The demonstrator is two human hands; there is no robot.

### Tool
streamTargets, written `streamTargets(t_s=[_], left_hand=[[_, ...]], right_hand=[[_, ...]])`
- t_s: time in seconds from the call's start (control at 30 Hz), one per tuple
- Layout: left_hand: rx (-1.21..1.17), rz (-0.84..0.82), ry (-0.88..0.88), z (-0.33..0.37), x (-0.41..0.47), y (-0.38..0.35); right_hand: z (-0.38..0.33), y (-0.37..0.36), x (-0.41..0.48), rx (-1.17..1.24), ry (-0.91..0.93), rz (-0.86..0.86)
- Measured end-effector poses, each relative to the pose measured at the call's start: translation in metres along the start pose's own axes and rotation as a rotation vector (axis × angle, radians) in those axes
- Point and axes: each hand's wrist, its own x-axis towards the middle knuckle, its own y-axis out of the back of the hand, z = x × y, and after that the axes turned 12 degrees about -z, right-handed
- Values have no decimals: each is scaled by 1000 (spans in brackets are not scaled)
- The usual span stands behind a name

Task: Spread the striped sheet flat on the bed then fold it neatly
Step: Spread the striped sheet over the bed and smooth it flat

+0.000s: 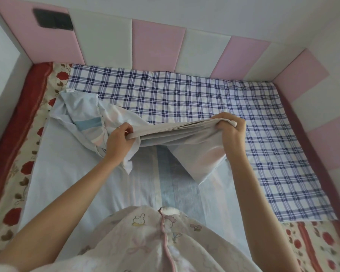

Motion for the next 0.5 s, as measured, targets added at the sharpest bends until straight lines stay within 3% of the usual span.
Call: streamTargets(t_s=[0.1, 0.23, 0.27, 0.37, 0.5], left_hand=[[66, -2, -94, 9, 9, 23], [77, 319, -347, 47, 40, 82], [105, 261, -349, 51, 41, 83], [237, -129, -179, 40, 30, 51], [203, -86, -194, 38, 33, 54]], right_hand=[[9, 9, 16, -19, -69, 157], [21, 25, 33, -138, 13, 340], [23, 27, 38, -178, -7, 360], [36, 28, 56, -229, -146, 347], [43, 25, 56, -101, -194, 351]])
